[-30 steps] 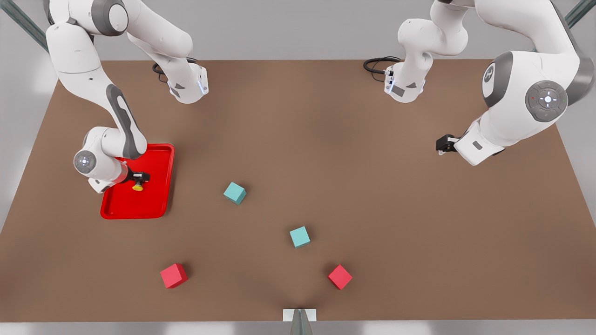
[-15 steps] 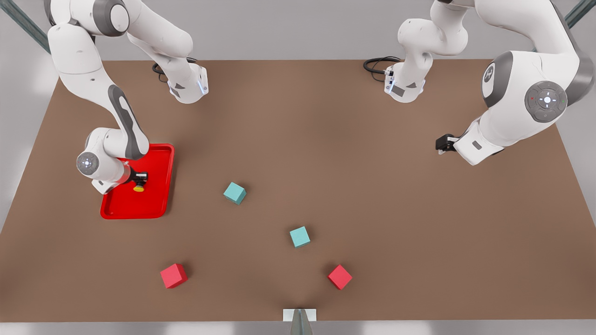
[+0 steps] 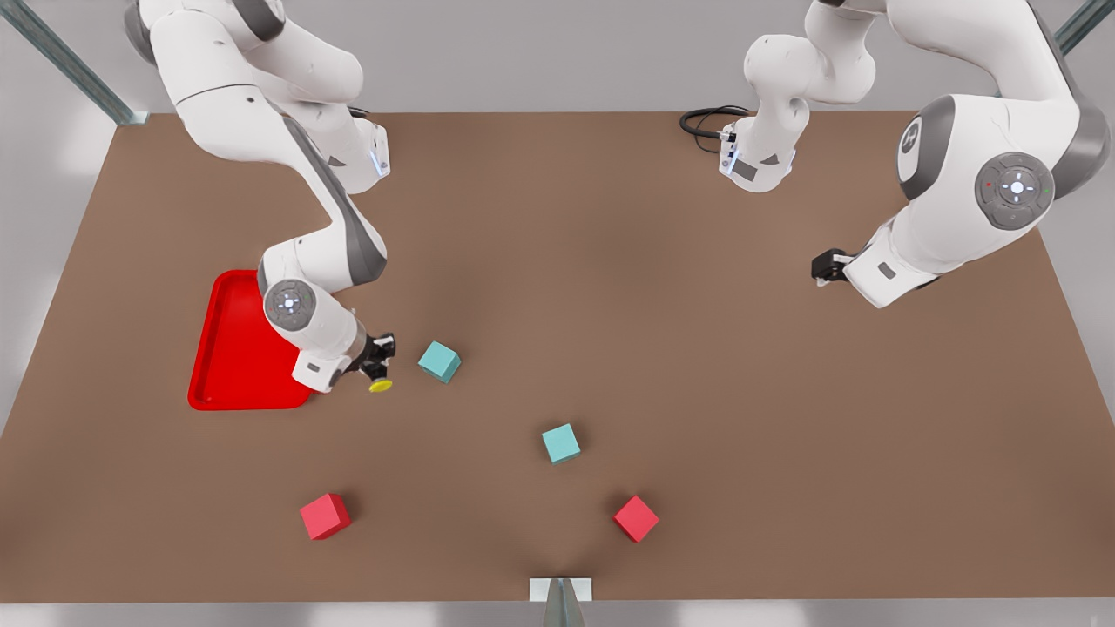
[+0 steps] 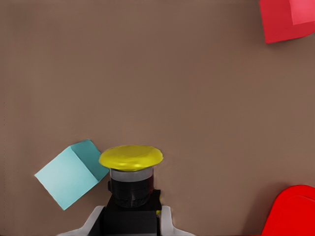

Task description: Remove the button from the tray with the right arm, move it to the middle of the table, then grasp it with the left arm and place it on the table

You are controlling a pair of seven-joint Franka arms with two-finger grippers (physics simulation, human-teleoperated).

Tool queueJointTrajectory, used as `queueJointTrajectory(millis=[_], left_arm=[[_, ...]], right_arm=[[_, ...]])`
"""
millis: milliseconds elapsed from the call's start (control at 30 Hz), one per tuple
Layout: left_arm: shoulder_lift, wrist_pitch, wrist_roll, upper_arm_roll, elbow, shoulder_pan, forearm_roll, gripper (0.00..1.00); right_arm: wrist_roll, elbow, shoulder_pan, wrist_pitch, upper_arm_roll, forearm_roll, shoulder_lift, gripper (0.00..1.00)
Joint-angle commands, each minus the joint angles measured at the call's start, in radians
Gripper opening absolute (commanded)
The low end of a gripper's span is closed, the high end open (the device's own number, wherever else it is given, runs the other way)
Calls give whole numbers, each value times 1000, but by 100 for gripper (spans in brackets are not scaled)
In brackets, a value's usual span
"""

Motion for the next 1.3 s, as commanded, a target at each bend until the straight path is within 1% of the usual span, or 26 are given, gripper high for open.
queueJointTrajectory(millis=[0, 100, 167, 233, 333, 367, 400, 433, 533, 633, 700, 733, 767, 800, 833, 867, 900, 933, 967, 1000, 1067, 1133, 1167, 1200, 1233, 1267], left_arm=[[-1, -3, 1, 0, 0, 1, 1, 100], [0, -3, 1, 0, 0, 1, 1, 100], [0, -3, 1, 2, 0, 1, 1, 100], [0, -3, 1, 0, 0, 1, 1, 100], [7, -3, 1, 2, 0, 1, 1, 100], [8, -3, 1, 2, 0, 1, 1, 100], [14, -3, 1, 2, 0, 3, 1, 100], [14, -3, 1, 2, 0, 3, 1, 100], [19, -3, 1, 2, 0, 3, 1, 100], [19, -3, 1, 2, 0, 3, 1, 100], [19, -3, 1, 2, 0, 3, 1, 100], [19, -3, 1, 2, 0, 3, 1, 100], [19, -3, 1, 2, 0, 3, 1, 100], [19, -3, 1, 2, 0, 3, 1, 100], [20, -3, 1, 2, 0, 3, 1, 100], [20, -3, 1, 2, 0, 3, 1, 100], [20, -1, 1, 2, 0, 3, 1, 100], [20, -1, 1, 2, 0, 3, 1, 100], [20, -1, 0, 2, 0, 3, 1, 100], [20, -1, 1, 2, 0, 3, 1, 100], [37, 6, -9, 0, 2, -34, 1, 100], [94, 20, -80, 0, 7, -123, -7, 100], [155, 43, -241, 0, 8, -198, -10, 100], [244, 98, -410, 0, 20, -293, -61, 100], [310, 238, -590, 0, 19, -358, -157, 100], [367, 330, -669, 0, 19, -404, -173, 100]], right_arm=[[661, 106, 83, -138, 1, 2, 57, 39], [919, 319, 251, -176, 0, 7, 212, 39], [1061, 451, 353, -224, -8, 1, 283, 39], [1185, 670, 481, -270, -15, 2, 410, 39], [1303, 947, 700, -257, -143, 59, 614, 39], [1324, 982, 723, -247, -144, 59, 646, 39], [1333, 1022, 775, -228, -199, 62, 683, 39], [1356, 1036, 795, -190, -215, 70, 714, 39], [1362, 1071, 829, -150, -232, 71, 789, 39], [1360, 1071, 854, -112, -238, 71, 821, 40], [1357, 1069, 863, -101, -253, 71, 829, 43], [1356, 1069, 863, -101, -253, 71, 829, 46], [1356, 1069, 863, -101, -253, 71, 829, 60], [1354, 1069, 863, -101, -253, 71, 829, 70], [1356, 1069, 863, -99, -253, 71, 829, 92], [1347, 1071, 857, -96, -253, 71, 829, 100], [1345, 1069, 844, -84, -250, 73, 826, 100], [1324, 1065, 829, -84, -250, 71, 806, 100], [1287, 1045, 795, -98, -243, 70, 734, 100], [1235, 1040, 789, -176, -246, 68, 657, 100], [996, 1040, 679, -423, -243, 71, 476, 100], [681, 1042, 530, -561, -239, 107, 398, 100], [499, 970, 411, -572, -244, 173, 315, 100], [292, 810, 302, -612, -249, 173, 162, 100], [75, 672, 179, -627, -250, 118, 27, 100], [-29, 553, 101, -635, -249, 73, -85, 100]])
